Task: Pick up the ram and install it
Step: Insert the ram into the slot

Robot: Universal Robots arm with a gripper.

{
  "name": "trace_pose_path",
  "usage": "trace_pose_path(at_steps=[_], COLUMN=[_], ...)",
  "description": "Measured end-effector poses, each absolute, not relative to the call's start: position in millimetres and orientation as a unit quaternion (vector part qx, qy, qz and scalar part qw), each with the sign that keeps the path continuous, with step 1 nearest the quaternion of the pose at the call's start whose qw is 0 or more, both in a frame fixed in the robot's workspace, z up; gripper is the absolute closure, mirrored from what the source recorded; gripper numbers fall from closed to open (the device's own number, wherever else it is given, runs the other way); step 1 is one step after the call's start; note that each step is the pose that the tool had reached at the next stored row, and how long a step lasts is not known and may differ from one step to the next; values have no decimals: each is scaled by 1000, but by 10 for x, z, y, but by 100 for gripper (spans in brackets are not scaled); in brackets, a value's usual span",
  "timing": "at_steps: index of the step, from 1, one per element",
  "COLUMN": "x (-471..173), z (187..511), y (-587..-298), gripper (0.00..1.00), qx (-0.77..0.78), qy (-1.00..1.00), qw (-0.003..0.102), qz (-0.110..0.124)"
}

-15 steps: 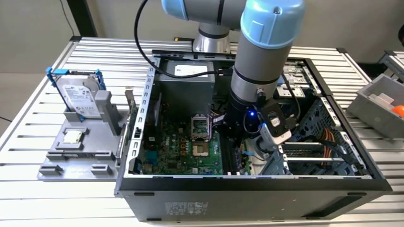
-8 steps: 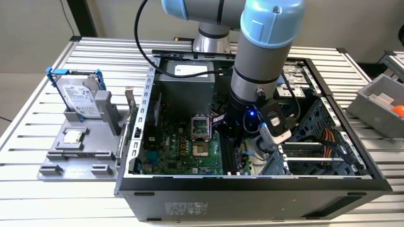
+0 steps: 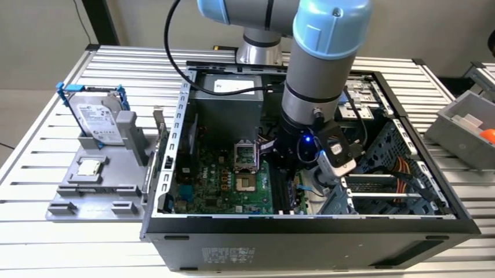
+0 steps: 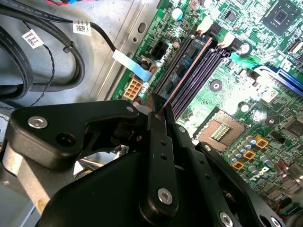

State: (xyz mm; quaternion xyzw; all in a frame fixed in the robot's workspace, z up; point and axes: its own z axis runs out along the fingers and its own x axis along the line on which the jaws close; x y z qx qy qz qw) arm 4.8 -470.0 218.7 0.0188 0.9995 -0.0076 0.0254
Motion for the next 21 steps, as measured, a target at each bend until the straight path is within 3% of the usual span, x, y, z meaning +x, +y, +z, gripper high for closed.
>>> trace_pose_path(at_steps=[21], x=[46], z=[2137], y=[-4666], gripper=[100], qx=[19], qy=[999], qw=[25], qz=[-8])
